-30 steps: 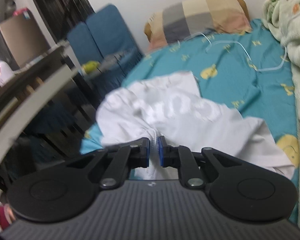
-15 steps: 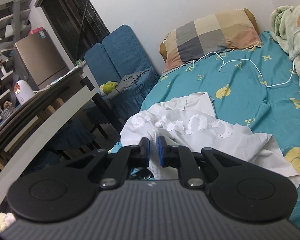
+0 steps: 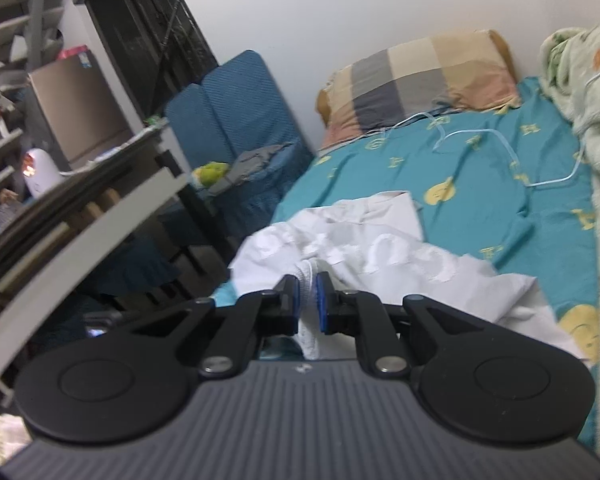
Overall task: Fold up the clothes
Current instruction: 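Lift the T-shirt with both grippers, pulling it taut between them, then raise the held T-shirt high with both grippers and shake it out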
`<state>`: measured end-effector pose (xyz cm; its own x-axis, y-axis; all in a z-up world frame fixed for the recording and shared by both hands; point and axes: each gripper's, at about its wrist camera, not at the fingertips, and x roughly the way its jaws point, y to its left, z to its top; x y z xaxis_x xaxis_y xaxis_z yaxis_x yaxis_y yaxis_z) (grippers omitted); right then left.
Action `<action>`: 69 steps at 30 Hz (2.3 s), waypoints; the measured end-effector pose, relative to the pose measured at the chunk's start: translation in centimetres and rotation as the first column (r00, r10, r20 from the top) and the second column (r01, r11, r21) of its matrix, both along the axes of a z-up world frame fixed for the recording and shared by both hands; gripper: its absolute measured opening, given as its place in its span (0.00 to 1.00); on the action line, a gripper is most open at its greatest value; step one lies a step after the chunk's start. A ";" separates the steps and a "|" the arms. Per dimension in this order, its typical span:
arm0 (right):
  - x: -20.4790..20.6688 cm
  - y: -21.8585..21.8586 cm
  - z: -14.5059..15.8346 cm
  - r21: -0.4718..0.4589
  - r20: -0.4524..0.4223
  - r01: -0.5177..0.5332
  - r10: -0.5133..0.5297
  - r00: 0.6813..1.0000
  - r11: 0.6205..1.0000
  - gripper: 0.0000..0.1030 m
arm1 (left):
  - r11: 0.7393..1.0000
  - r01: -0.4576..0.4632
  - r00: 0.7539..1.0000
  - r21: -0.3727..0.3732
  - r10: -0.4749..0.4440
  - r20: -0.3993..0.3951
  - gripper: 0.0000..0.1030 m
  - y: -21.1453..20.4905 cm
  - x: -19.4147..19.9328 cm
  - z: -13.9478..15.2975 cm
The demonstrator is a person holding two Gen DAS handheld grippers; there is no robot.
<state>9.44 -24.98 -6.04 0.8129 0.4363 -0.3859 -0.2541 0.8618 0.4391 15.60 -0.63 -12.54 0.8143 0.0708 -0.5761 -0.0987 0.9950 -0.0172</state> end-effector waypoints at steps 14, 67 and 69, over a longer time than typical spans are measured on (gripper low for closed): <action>1.4 1.3 -5.4 -0.188 -0.228 -0.008 -0.036 0.973 0.982 0.14 | 0.978 0.041 0.986 -0.203 -0.007 0.168 0.03 2.4 -4.9 7.8; -1.3 2.8 2.7 -0.327 0.104 0.294 -0.275 0.956 0.898 0.06 | 0.974 0.064 0.909 -0.219 0.033 0.415 0.02 4.2 -10.3 16.8; -2.8 2.4 7.0 -0.299 0.217 0.347 -0.291 0.932 0.889 0.06 | 0.969 0.090 0.879 -0.231 0.031 0.477 0.02 4.3 -12.1 20.5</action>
